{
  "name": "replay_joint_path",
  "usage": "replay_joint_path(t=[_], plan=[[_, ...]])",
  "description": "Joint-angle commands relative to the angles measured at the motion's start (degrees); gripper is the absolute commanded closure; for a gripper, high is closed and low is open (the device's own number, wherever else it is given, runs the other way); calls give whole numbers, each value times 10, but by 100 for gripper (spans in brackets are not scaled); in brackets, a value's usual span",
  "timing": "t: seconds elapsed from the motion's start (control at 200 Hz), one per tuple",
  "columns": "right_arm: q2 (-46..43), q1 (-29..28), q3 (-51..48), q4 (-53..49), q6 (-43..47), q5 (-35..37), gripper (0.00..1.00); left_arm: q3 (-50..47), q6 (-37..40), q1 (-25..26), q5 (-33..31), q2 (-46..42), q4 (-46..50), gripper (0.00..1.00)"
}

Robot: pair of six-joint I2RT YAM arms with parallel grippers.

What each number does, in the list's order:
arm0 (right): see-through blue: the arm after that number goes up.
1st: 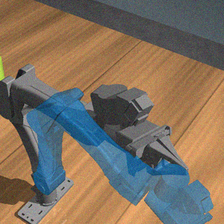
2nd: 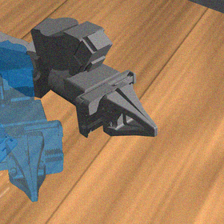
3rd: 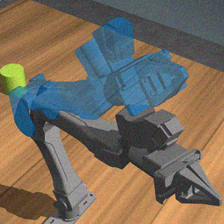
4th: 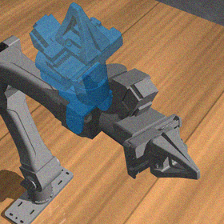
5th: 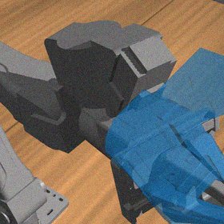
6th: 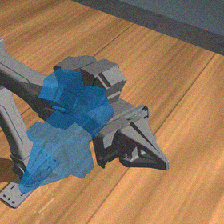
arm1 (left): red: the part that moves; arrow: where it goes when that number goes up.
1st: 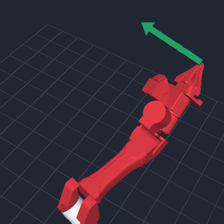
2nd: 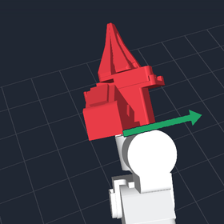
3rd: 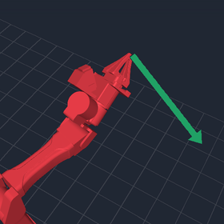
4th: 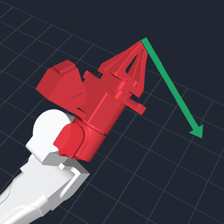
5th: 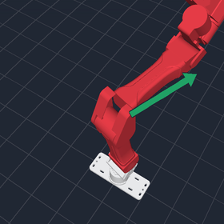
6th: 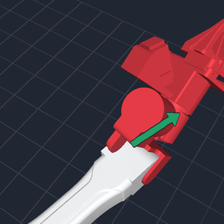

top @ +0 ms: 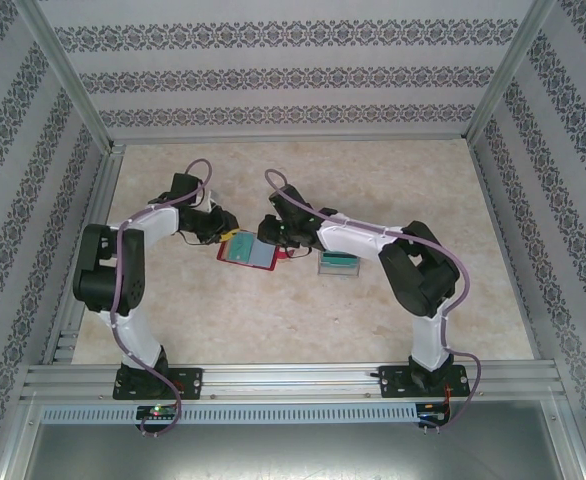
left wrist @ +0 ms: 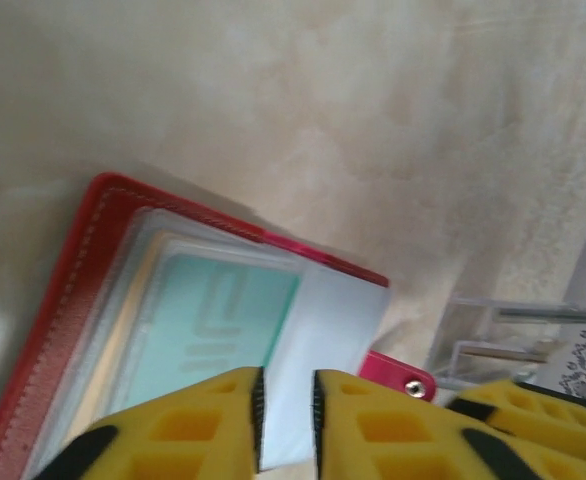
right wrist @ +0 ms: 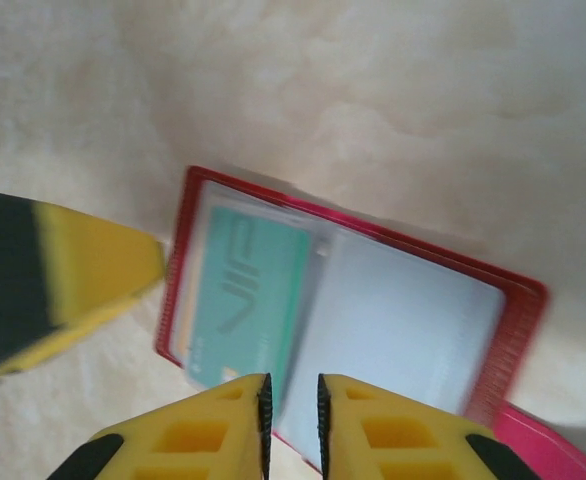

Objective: Take the credit cards out of the card holder

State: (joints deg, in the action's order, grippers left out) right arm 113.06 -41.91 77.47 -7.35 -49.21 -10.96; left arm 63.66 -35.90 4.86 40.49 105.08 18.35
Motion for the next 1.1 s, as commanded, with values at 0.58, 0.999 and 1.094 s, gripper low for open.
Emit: replay_joint_path(t=[0.58,0.999,1.094], plan=[[99,-13,40,28,-36,-77,76,9,14,1,-68,0,55,87],[109,-17,59,20,-31,-84,77,0,8,-6,-83,8,68,88],[112,-17,59,19,-32,-84,77,-3,8,-6,-84,17,70,88]])
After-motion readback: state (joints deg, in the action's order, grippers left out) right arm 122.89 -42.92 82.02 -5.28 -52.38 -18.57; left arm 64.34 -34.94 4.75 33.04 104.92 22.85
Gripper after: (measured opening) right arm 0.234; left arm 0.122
